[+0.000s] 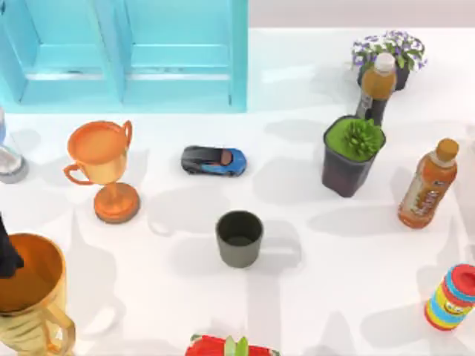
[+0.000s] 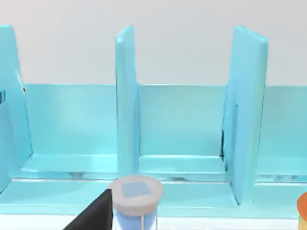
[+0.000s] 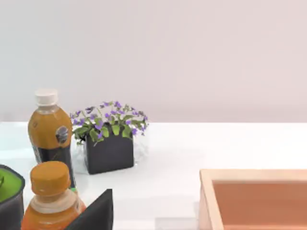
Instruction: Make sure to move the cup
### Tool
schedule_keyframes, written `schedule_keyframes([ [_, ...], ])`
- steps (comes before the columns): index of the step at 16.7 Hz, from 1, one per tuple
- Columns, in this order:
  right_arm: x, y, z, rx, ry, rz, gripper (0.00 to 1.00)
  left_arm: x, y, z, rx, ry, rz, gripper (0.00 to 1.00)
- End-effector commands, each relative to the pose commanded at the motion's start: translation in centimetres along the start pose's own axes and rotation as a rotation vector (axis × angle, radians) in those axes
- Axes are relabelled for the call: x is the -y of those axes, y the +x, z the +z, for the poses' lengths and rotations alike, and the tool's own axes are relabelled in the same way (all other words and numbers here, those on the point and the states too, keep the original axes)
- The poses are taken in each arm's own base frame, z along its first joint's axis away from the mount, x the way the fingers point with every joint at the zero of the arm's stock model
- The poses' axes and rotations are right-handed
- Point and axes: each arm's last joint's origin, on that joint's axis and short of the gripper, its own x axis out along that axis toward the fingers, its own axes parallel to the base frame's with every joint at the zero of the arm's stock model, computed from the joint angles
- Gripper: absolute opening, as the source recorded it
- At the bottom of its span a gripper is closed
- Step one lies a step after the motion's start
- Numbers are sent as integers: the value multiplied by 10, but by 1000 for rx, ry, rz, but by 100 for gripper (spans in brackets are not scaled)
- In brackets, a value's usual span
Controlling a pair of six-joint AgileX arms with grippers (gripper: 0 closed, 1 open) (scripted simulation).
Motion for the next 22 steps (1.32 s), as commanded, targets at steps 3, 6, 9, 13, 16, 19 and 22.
schedule_keyframes([
  [3, 0, 0, 0, 0, 0, 0, 100, 0, -3, 16, 47, -1, 5, 100],
  [6, 0, 0, 0, 0, 0, 0, 100, 1, -4, 33, -11, 0, -6, 100],
  [9, 0, 0, 0, 0, 0, 0, 100, 4, -1, 72, -102, -2, -23, 100],
  [13, 0, 0, 0, 0, 0, 0, 100, 12, 14, 151, -242, -22, -66, 100],
  [16, 0, 0, 0, 0, 0, 0, 100, 26, 44, 208, -388, -48, -117, 100],
  [19, 0, 0, 0, 0, 0, 0, 100, 55, 91, 237, -596, -69, -169, 100],
  [22, 0, 0, 0, 0, 0, 0, 100, 100, 141, 228, -859, -74, -199, 100],
])
